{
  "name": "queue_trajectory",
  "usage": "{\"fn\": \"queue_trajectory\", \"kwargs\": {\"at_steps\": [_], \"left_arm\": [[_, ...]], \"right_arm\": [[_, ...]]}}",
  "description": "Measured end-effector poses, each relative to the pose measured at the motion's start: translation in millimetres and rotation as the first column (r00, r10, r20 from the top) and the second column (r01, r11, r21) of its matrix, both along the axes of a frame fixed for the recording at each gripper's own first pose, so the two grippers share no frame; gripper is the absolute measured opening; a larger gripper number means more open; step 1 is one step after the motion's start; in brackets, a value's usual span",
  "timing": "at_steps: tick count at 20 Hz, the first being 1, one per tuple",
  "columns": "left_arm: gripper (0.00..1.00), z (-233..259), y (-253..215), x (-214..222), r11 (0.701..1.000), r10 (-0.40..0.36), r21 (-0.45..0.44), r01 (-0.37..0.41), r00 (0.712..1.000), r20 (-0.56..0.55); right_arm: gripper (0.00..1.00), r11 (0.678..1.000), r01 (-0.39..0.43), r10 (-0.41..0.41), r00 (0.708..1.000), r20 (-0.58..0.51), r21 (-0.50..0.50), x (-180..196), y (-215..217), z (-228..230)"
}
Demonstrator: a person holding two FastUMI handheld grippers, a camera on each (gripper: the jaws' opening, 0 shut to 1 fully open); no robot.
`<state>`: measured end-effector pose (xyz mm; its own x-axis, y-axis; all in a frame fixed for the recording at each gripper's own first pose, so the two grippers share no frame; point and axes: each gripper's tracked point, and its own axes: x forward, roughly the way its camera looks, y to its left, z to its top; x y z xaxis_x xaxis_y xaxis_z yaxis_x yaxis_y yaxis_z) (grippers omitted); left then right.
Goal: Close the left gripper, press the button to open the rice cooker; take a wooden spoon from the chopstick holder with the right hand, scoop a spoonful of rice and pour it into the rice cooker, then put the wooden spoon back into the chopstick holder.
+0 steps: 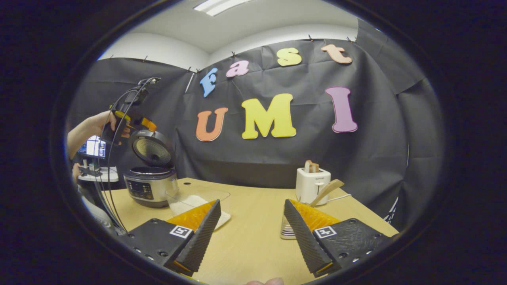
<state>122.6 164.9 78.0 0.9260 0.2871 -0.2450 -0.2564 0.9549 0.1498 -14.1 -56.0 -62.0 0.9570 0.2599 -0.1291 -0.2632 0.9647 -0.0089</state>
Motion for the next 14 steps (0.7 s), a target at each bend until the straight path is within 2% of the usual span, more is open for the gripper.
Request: {"fn": "queue_trajectory", "kwargs": {"at_steps": [3, 6, 7, 8, 9, 14], "left_arm": [[1.0, -24.2, -10.6, -20.5, 1.0, 0.012, 0.022, -0.012, 1.0, 0.026], [1.0, -43.4, -17.0, -32.3, 0.999, 0.04, -0.035, -0.037, 0.997, 0.073], [0.96, -46.1, -18.5, -35.2, 0.997, 0.048, -0.061, -0.042, 0.995, 0.09], [1.0, -48.7, -19.7, -37.1, 0.996, 0.054, -0.082, -0.045, 0.993, 0.105], [1.0, -53.7, -21.2, -38.8, 0.994, 0.059, -0.098, -0.048, 0.992, 0.113], [1.0, -73.8, -25.5, -46.2, 0.992, 0.069, -0.11, -0.057, 0.992, 0.102]], "right_arm": [[0.96, 0.999, -0.038, 0.038, 0.999, -0.007, -0.012, -5.8, 13.5, -5.1], [0.95, 0.998, -0.056, 0.055, 0.998, -0.004, -0.037, -10.2, 19.5, -6.9], [0.95, 0.998, -0.057, 0.057, 0.998, 0.003, -0.041, -11.2, 20.4, -5.6], [0.95, 0.997, -0.057, 0.058, 0.998, 0.008, -0.044, -12.4, 20.7, -5.6], [0.95, 0.997, -0.058, 0.059, 0.998, 0.011, -0.043, -12.9, 21.4, -5.3], [0.97, 0.998, -0.064, 0.064, 0.998, 0.005, -0.023, -12.1, 25.5, -7.8]]}}
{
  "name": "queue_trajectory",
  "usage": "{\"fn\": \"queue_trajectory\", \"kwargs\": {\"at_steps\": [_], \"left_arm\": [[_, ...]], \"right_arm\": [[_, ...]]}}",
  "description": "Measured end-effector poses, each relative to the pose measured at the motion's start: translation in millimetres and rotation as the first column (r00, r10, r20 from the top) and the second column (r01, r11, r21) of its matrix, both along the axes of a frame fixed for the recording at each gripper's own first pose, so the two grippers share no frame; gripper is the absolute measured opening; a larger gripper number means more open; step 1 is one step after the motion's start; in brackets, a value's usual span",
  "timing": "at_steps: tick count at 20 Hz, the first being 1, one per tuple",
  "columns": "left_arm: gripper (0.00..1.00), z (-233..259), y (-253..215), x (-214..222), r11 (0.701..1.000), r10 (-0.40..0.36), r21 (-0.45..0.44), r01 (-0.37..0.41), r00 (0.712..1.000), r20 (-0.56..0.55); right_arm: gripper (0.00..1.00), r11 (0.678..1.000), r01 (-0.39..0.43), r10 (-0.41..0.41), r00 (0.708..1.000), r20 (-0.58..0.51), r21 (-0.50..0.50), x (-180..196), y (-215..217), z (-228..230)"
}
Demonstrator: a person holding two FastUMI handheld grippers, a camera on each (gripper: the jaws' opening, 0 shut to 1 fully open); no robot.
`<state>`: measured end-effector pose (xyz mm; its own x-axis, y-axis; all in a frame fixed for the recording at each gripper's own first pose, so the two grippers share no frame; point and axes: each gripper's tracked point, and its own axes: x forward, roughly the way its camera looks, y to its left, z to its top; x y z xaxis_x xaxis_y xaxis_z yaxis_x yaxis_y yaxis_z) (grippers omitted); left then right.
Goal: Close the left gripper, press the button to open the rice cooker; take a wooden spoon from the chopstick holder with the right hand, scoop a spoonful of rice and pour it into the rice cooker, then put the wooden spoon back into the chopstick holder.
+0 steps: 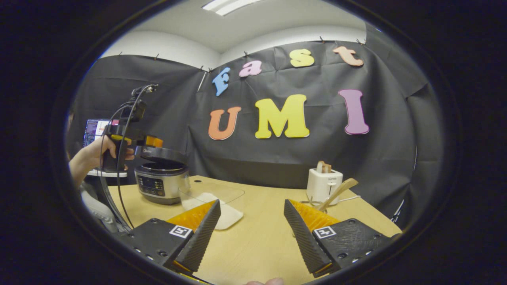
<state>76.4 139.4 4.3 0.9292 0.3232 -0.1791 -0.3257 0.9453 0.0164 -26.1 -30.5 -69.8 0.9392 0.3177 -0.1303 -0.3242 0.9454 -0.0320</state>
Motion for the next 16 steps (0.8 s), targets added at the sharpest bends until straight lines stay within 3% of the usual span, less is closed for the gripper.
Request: {"fn": "queue_trajectory", "kwargs": {"at_steps": [7, 10, 13, 14, 15, 16], "left_arm": [[1.0, -32.8, -3.1, -5.3, 0.999, 0.023, -0.038, -0.025, 0.999, -0.034], [1.0, -45.7, -2.1, -6.2, 0.999, 0.039, -0.016, -0.04, 0.998, -0.059], [0.96, -48.7, -2.2, -6.1, 0.999, 0.042, -0.009, -0.042, 0.998, -0.036], [0.89, -48.7, -2.0, -8.5, 0.999, 0.043, -0.015, -0.044, 0.999, -0.031], [0.96, -47.4, -3.2, -6.6, 0.999, 0.038, 0.005, -0.038, 0.999, -0.022], [0.96, -51.9, -4.0, -6.3, 0.999, 0.036, 0.009, -0.036, 0.999, -0.031]], "right_arm": [[0.95, 1.0, -0.014, 0.014, 1.0, -0.023, 0.002, 2.5, 3.7, -11.4], [0.95, 0.998, 0.025, -0.023, 1.0, -0.02, 0.058, 6.8, -5.3, -10.4], [0.95, 0.991, 0.058, -0.056, 0.998, -0.024, 0.121, 14.8, -14.3, -10.1], [0.94, 0.99, 0.067, -0.063, 0.998, -0.031, 0.125, 17.7, -16.4, -13.0], [0.92, 0.99, 0.068, -0.063, 0.997, -0.041, 0.127, 21.2, -17.2, -16.1], [0.93, 0.989, 0.069, -0.063, 0.997, -0.052, 0.134, 22.5, -16.3, -19.5]]}}
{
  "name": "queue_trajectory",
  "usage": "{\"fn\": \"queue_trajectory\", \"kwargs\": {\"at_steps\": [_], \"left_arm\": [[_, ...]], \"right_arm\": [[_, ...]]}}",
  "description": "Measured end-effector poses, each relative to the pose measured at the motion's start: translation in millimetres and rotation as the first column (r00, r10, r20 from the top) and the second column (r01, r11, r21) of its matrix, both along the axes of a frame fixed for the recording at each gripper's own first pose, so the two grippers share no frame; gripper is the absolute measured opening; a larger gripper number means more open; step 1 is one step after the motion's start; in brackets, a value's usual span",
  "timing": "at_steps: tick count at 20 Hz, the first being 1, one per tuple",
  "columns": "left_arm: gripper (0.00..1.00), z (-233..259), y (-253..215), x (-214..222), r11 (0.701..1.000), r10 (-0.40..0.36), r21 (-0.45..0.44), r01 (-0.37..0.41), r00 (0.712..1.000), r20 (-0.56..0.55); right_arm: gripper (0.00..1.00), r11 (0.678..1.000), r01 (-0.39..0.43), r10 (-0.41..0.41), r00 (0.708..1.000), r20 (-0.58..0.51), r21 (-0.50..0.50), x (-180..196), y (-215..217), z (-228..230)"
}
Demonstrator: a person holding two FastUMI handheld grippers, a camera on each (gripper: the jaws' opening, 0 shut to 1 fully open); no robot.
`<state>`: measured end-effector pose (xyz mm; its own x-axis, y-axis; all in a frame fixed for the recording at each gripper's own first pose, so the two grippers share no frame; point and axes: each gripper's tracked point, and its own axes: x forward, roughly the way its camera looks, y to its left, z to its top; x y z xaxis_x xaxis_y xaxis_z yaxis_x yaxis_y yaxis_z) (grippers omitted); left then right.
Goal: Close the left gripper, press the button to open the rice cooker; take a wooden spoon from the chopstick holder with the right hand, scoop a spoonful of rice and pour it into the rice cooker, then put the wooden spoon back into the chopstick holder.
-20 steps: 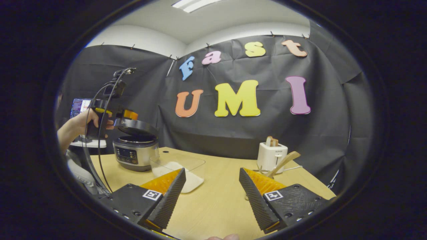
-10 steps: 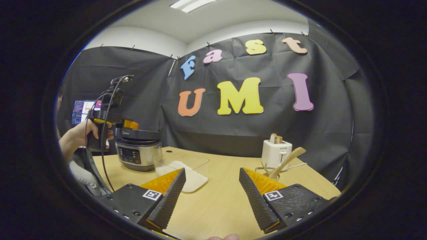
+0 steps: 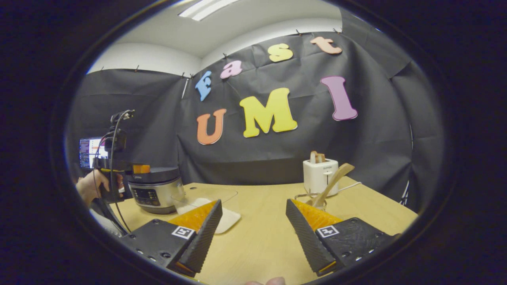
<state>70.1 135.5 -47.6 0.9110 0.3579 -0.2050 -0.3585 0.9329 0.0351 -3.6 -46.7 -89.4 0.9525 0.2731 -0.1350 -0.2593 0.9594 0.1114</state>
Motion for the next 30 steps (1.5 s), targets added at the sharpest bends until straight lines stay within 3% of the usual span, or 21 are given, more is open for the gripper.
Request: {"fn": "queue_trajectory", "kwargs": {"at_steps": [1, 4, 5, 6, 7, 9, 13, 16, 21, 22, 26, 27, 30], "left_arm": [[0.95, -6.3, -0.5, -3.6, 1.0, 0.0, -0.011, -0.001, 1.0, -0.012], [0.94, -2.3, 0.1, -2.3, 1.0, -0.008, 0.002, 0.008, 0.999, 0.031], [1.0, -3.8, -1.5, -2.3, 1.0, -0.008, 0.001, 0.008, 1.0, 0.028], [0.94, -4.2, -1.7, -2.7, 1.0, -0.009, 0.004, 0.009, 1.0, 0.024], [0.94, -2.5, -1.8, -2.6, 1.0, -0.01, 0.004, 0.01, 1.0, 0.028], [0.94, -1.7, -2.2, -1.6, 1.0, -0.01, 0.003, 0.01, 0.999, 0.034], [0.93, 1.7, -3.0, -1.4, 0.999, -0.026, 0.021, 0.025, 0.999, 0.03], [0.93, 3.4, -3.3, -1.3, 0.999, -0.04, 0.027, 0.04, 0.999, 0.025], [0.98, 21.6, -8.0, -5.4, 0.997, -0.073, -0.03, 0.075, 0.995, 0.064], [0.98, 27.9, -6.5, -8.4, 0.997, -0.065, -0.026, 0.067, 0.996, 0.067], [0.97, 64.7, -39.9, -15.8, 0.988, -0.155, 0.004, 0.156, 0.981, 0.118], [0.97, 72.5, -50.6, -19.5, 0.983, -0.185, 0.018, 0.184, 0.974, 0.131], [0.97, 88.5, -87.5, -30.8, 0.964, -0.265, 0.041, 0.262, 0.946, 0.188]], "right_arm": [[0.96, 1.0, -0.002, 0.002, 1.0, -0.009, 0.009, 2.3, 1.2, -3.6], [0.93, 1.0, -0.015, 0.016, 0.999, -0.037, 0.023, 6.9, 8.2, -13.6], [0.93, 1.0, -0.018, 0.019, 0.999, -0.044, 0.025, 9.1, 9.9, -15.6], [0.96, 1.0, -0.02, 0.021, 0.999, -0.047, 0.023, 9.5, 11.3, -16.7], [0.96, 1.0, -0.018, 0.019, 0.999, -0.047, 0.02, 10.9, 12.0, -15.7], [0.92, 1.0, -0.007, 0.007, 0.999, -0.039, 0.014, 12.0, 11.1, -13.1], [0.96, 1.0, 0.023, -0.023, 0.999, -0.025, -0.008, 11.1, 9.7, -8.6], [0.92, 0.998, 0.05, -0.05, 0.999, -0.005, -0.025, 7.7, 6.9, 1.2], [0.96, 0.993, 0.098, -0.094, 0.993, 0.066, -0.068, 5.3, 1.2, 24.9], [0.92, 0.991, 0.108, -0.103, 0.992, 0.071, -0.078, 6.6, 0.3, 26.9], [0.99, 0.986, 0.133, -0.123, 0.987, 0.101, -0.099, 8.4, -1.2, 43.6], [0.92, 0.984, 0.145, -0.133, 0.984, 0.119, -0.103, 8.5, -2.2, 51.8], [0.96, 0.983, 0.163, -0.149, 0.978, 0.148, -0.088, 8.2, 0.7, 70.5]]}}
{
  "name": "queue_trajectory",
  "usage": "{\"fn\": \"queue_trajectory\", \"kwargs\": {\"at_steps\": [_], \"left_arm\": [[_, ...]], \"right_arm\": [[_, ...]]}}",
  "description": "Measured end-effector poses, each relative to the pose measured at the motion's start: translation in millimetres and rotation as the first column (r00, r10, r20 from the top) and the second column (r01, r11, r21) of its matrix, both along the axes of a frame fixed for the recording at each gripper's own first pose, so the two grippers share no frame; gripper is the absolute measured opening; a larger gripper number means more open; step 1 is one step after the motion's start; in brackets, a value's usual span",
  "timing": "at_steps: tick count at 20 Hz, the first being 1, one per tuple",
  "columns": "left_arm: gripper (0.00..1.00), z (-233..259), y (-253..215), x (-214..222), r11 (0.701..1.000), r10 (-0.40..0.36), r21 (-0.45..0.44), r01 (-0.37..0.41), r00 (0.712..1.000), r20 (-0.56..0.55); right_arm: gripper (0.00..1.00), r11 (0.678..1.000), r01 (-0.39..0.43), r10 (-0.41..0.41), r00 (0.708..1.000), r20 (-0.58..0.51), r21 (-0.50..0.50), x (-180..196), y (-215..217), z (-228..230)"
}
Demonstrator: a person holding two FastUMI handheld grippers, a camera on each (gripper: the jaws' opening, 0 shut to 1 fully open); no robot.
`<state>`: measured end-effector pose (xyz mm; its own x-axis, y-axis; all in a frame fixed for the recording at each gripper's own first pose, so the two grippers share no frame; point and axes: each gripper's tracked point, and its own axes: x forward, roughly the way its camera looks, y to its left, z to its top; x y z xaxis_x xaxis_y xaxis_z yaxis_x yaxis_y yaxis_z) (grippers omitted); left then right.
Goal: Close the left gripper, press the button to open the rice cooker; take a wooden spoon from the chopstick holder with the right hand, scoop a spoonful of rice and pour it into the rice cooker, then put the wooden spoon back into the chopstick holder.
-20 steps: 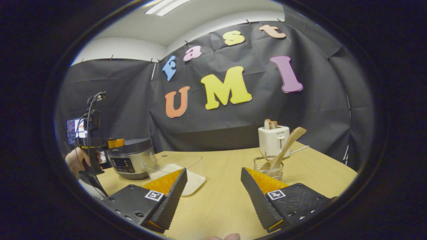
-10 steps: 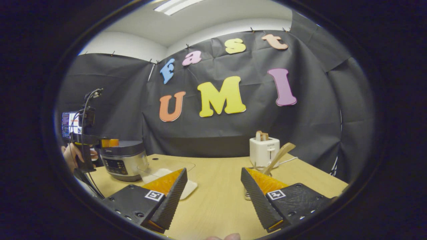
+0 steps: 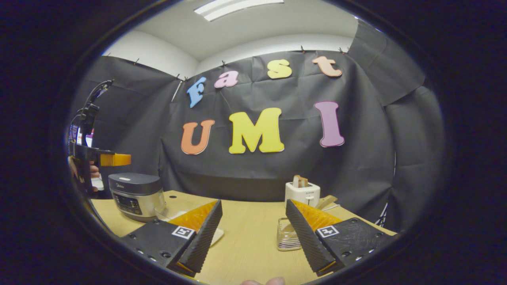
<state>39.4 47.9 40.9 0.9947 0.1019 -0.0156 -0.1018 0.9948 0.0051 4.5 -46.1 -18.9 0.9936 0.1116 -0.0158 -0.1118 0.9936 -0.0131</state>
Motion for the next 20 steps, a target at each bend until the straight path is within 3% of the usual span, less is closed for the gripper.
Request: {"fn": "queue_trajectory", "kwargs": {"at_steps": [2, 7, 13, 20], "left_arm": [[0.97, 6.1, -21.1, -8.5, 0.999, -0.046, 0.002, 0.046, 0.998, 0.038], [0.97, -0.5, -56.7, -34.6, 0.991, -0.133, -0.013, 0.135, 0.989, 0.068], [0.97, -5.3, -68.1, -56.8, 0.991, -0.134, 0.011, 0.134, 0.985, 0.106], [0.98, -12.3, -89.4, -64.8, 0.982, -0.186, -0.001, 0.187, 0.978, 0.098]], "right_arm": [[0.92, 1.0, 0.01, -0.009, 1.0, 0.014, -0.012, -2.9, 1.4, 8.9], [0.95, 0.998, 0.045, -0.043, 0.997, 0.072, -0.035, -16.3, 9.4, 25.8], [0.97, 0.995, 0.085, -0.082, 0.994, 0.067, -0.047, -26.9, 12.7, 26.9], [0.96, 0.994, 0.099, -0.097, 0.993, 0.067, -0.034, -34.1, 25.4, 24.4]]}}
